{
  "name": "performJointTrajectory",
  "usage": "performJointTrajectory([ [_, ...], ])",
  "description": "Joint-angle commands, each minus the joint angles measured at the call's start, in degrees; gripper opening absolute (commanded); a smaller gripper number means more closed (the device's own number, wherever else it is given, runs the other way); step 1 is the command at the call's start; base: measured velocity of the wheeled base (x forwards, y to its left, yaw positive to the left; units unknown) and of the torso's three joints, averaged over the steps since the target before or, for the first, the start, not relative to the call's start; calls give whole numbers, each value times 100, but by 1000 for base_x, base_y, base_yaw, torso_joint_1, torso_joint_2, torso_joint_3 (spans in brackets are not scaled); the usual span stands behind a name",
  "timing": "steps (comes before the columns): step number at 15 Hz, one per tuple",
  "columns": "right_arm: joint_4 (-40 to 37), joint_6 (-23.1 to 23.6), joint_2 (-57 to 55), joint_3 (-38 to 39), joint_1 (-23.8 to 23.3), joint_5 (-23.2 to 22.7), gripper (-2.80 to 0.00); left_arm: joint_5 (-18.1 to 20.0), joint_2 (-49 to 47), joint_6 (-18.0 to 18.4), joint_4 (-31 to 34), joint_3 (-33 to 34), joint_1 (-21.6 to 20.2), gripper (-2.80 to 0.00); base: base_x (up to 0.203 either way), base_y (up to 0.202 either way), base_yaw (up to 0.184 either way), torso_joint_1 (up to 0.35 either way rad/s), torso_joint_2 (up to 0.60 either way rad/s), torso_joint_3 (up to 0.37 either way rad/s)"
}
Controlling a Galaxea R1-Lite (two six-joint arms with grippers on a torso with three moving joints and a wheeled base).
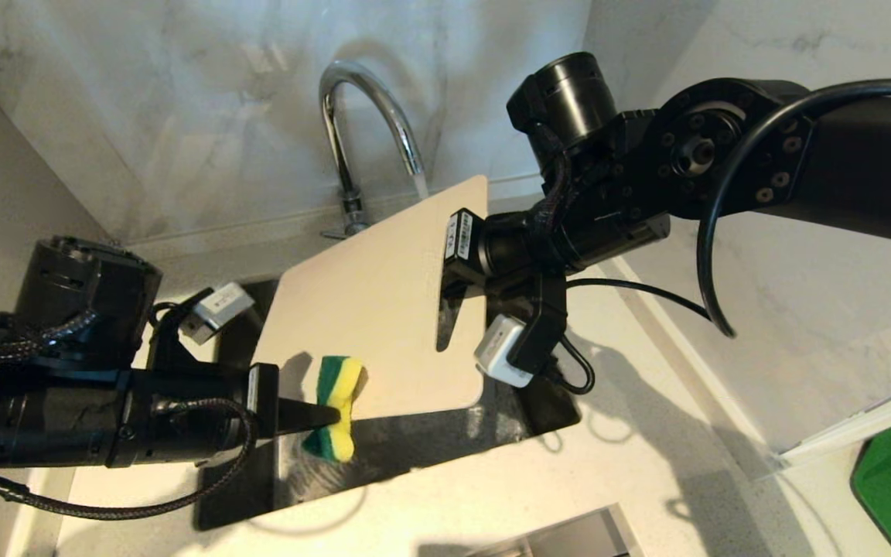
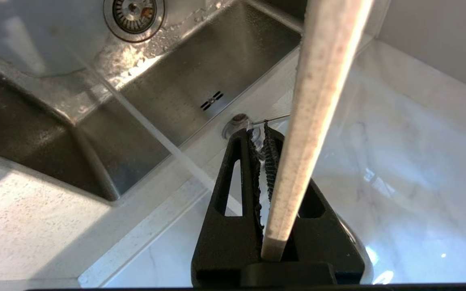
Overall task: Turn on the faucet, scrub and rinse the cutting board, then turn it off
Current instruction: Scrub the cutting board underwater
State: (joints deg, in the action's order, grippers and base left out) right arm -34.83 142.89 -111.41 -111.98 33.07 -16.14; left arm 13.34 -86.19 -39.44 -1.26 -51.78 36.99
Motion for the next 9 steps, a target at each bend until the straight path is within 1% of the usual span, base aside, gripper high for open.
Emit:
performJointTrajectory([
  [1,-23,82,40,-25,6,-12,-280,-1,-286,-3,-155,151,-105,-280,0,0,0,0,0,0],
  [3,-24,82,84,-17,-3,-12,-280,-4,-415,37,-343,232,-357,-280,0,0,0,0,0,0],
  [6,-24,82,111,1,6,-21,-280,21,-428,298,-373,541,-799,-280,0,0,0,0,0,0],
  [7,-24,82,111,1,6,-40,-280,61,-429,340,-392,590,-1031,-280,0,0,0,0,0,0],
  [9,-24,90,146,17,3,-65,-280,311,-433,473,-467,682,-1554,-280,0,0,0,0,0,0],
])
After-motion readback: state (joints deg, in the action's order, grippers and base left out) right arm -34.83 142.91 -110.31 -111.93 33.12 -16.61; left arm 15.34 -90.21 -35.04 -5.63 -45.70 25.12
